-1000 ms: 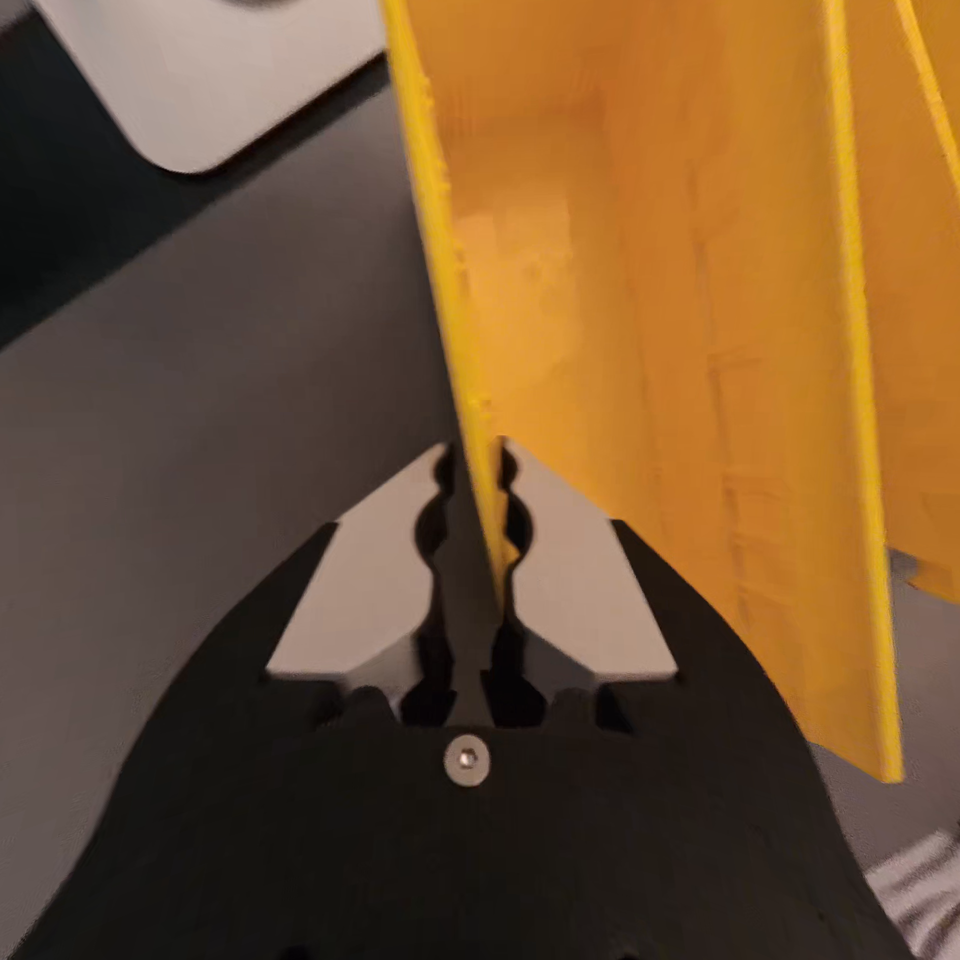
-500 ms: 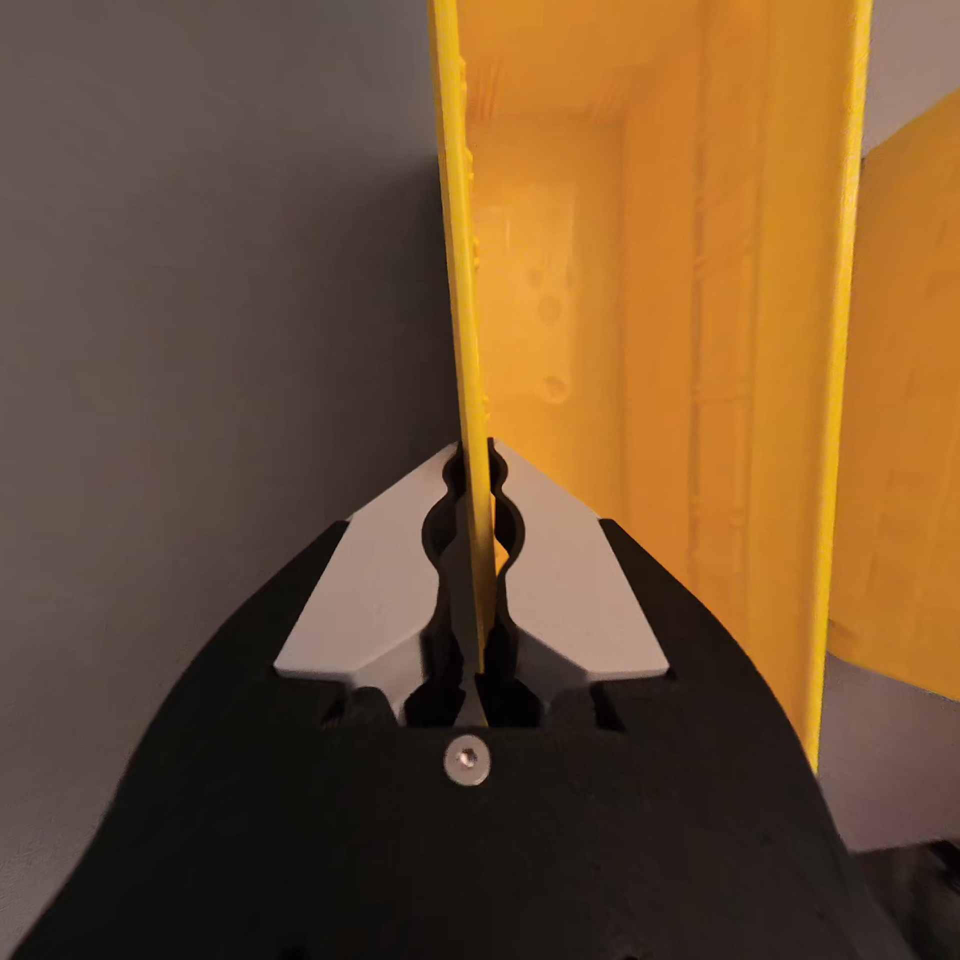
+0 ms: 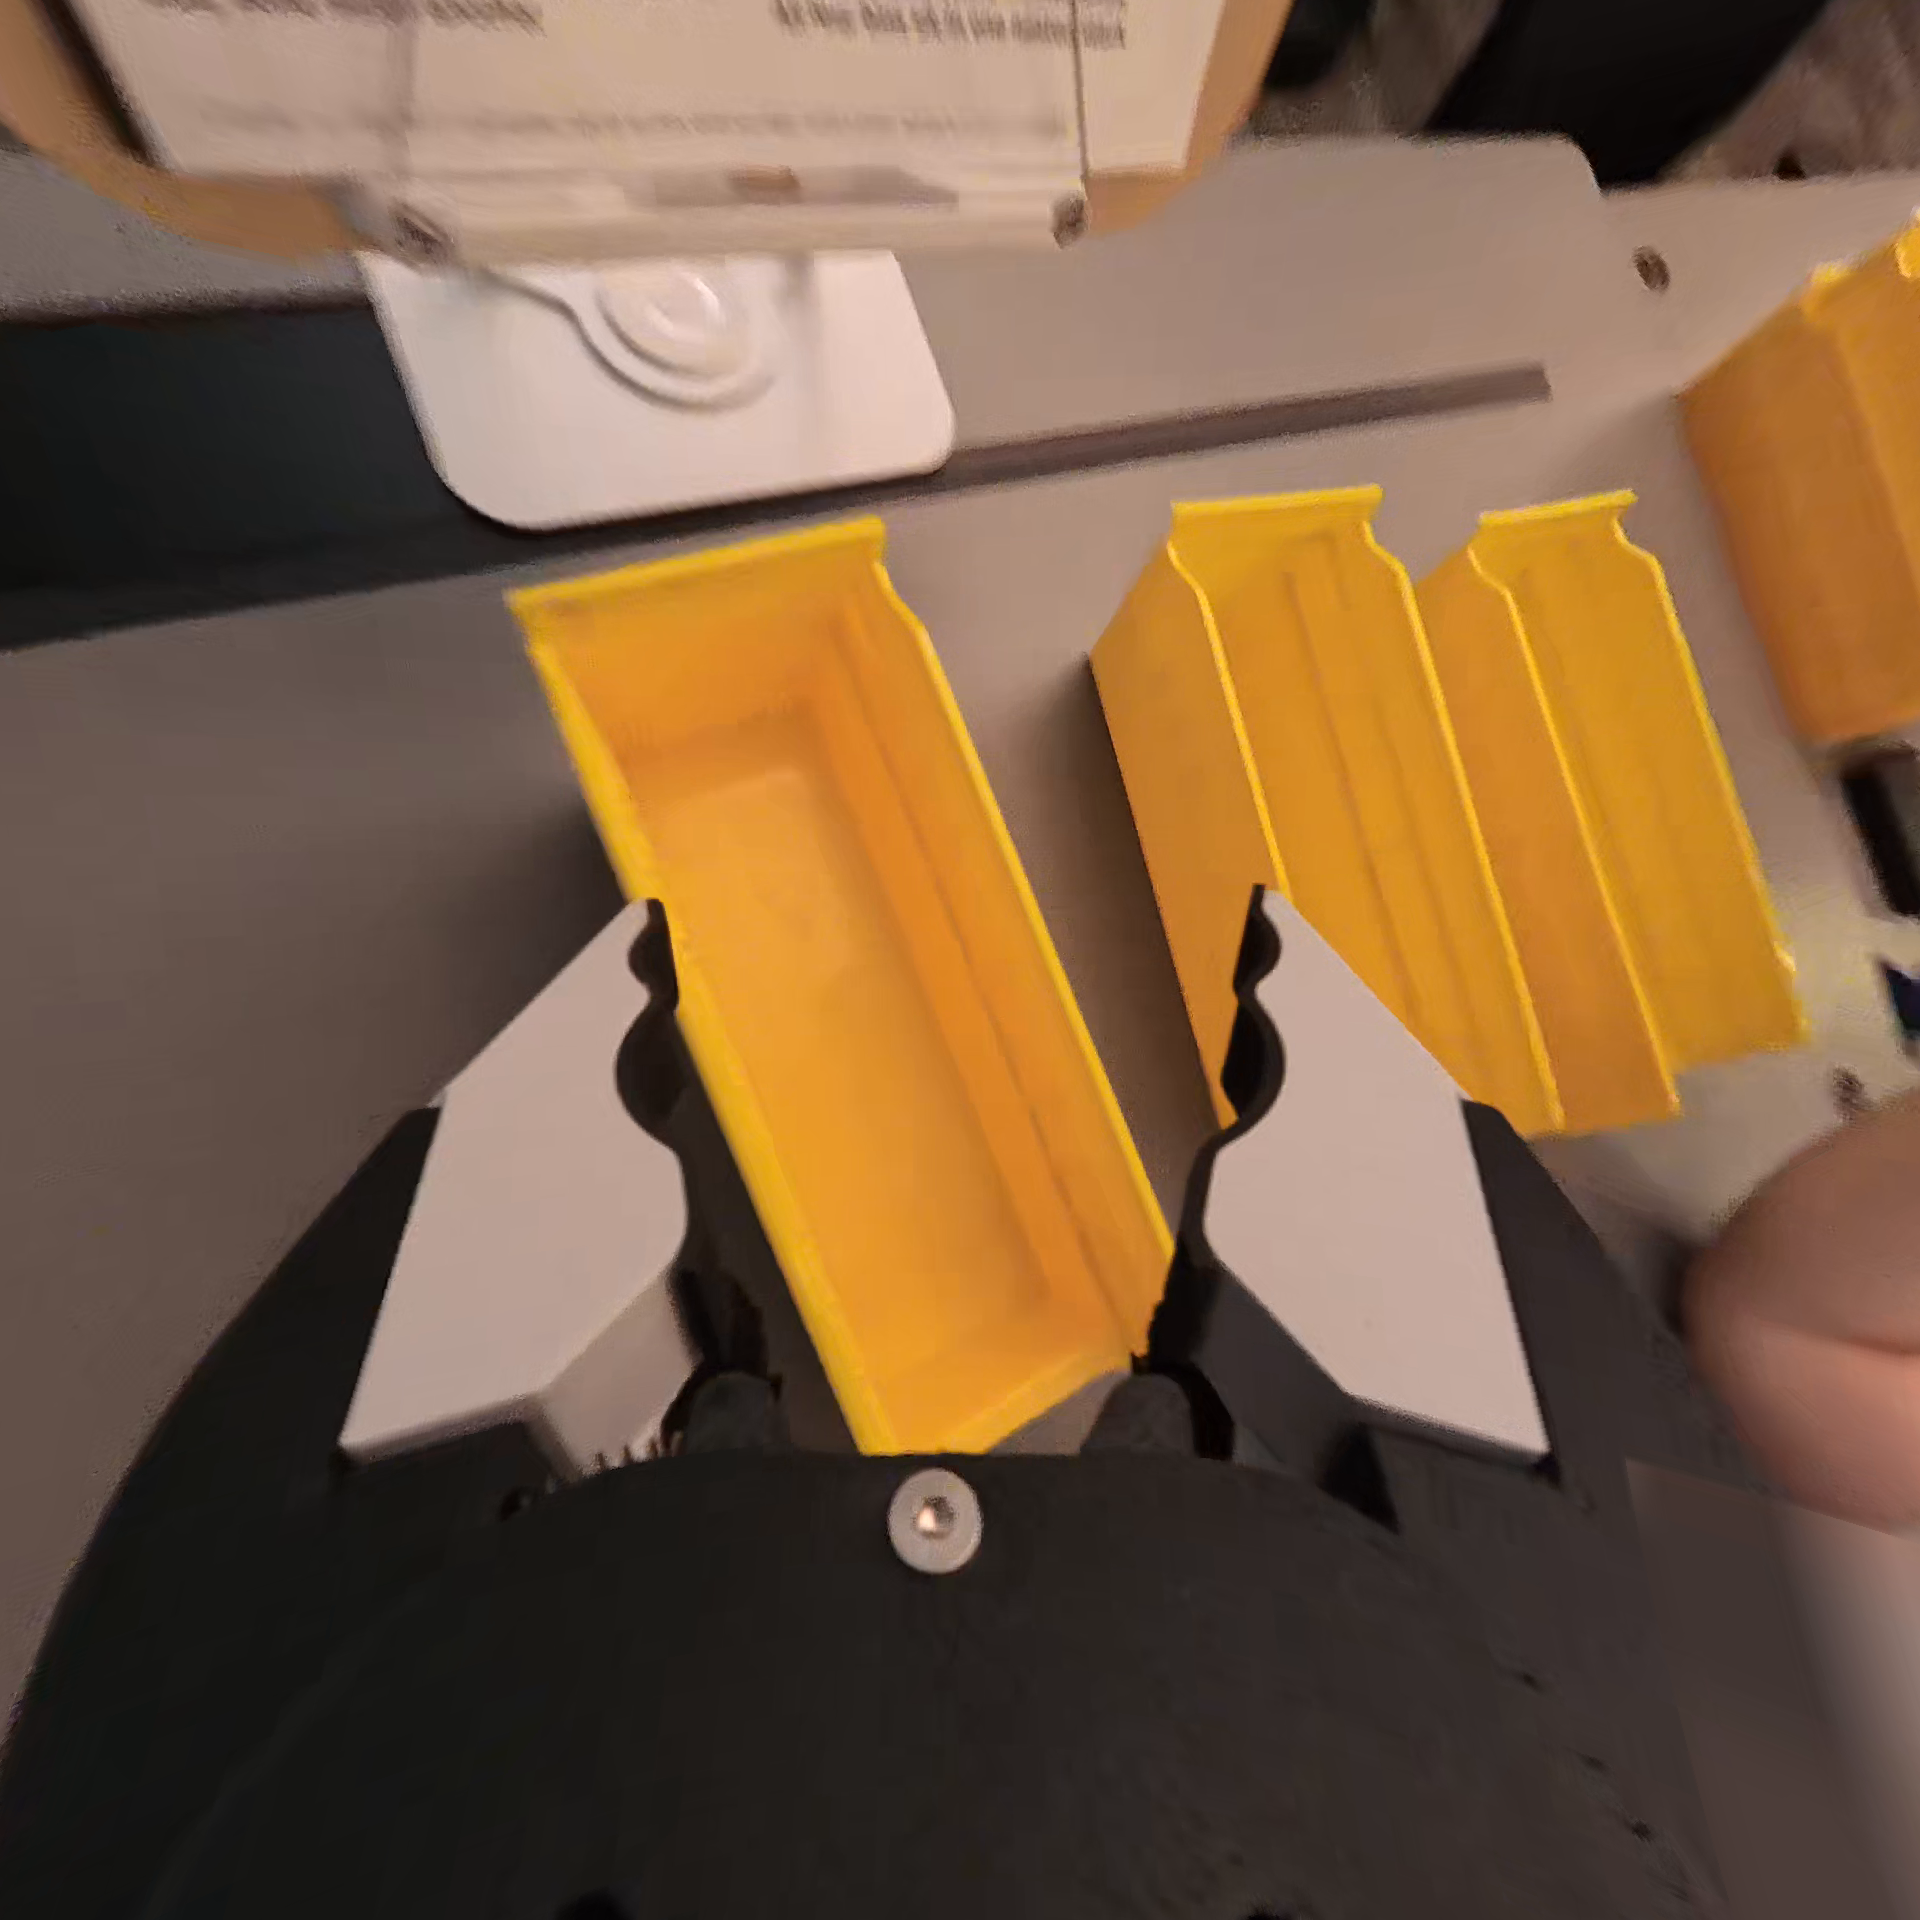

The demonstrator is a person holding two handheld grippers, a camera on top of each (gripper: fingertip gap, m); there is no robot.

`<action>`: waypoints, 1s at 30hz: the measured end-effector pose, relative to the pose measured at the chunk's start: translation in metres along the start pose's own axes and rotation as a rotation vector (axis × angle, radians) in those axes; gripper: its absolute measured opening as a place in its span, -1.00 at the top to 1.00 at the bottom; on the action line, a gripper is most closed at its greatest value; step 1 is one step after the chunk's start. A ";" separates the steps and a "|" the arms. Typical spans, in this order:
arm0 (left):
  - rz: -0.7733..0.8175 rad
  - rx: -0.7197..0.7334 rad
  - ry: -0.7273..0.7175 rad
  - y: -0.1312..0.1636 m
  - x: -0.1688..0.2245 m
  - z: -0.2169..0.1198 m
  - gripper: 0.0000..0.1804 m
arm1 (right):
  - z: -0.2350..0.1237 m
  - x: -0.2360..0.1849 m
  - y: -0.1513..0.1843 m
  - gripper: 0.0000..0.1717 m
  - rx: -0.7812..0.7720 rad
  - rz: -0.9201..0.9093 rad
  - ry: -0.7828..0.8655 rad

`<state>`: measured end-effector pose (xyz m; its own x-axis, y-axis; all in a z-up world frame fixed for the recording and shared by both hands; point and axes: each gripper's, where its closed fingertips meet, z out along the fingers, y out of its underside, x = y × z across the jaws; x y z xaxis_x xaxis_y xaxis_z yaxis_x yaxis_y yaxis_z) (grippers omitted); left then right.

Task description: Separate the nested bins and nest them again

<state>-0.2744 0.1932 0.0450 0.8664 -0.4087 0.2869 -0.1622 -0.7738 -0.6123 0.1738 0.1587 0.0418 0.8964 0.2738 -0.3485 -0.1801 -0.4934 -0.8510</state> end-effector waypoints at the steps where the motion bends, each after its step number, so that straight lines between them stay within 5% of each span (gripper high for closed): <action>1: -0.026 -0.065 0.052 0.004 0.003 0.009 -0.13 | 0.001 0.001 0.001 -0.05 -0.008 0.001 0.002; 4: -0.168 -0.149 0.182 0.011 0.008 0.011 0.02 | 0.001 0.001 0.003 -0.05 -0.014 -0.006 0.002; 9: -0.075 0.069 0.174 -0.034 0.012 -0.032 0.08 | 0.000 0.000 -0.001 -0.05 0.004 0.000 -0.013; 15: 0.209 0.572 0.195 -0.098 0.067 -0.140 0.07 | -0.002 0.006 0.000 -0.05 0.004 0.012 -0.007; 22: 0.675 1.264 -0.131 -0.112 0.134 -0.300 0.00 | -0.004 0.012 0.001 -0.04 0.007 0.025 0.005; 24: 0.702 1.286 -0.135 -0.101 0.151 -0.312 -0.12 | -0.005 0.013 0.001 -0.03 0.005 0.028 0.006; 27: 0.763 1.172 -0.109 -0.088 0.165 -0.302 0.00 | -0.004 0.014 0.002 -0.03 0.001 0.032 0.007; 30: 0.883 1.124 -0.131 -0.079 0.173 -0.292 0.57 | -0.003 0.014 0.004 -0.02 -0.008 0.032 0.009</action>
<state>-0.2493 0.0420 0.3577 0.7271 -0.4503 -0.5183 -0.2614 0.5164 -0.8154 0.1873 0.1581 0.0350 0.8937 0.2508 -0.3719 -0.2054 -0.5083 -0.8363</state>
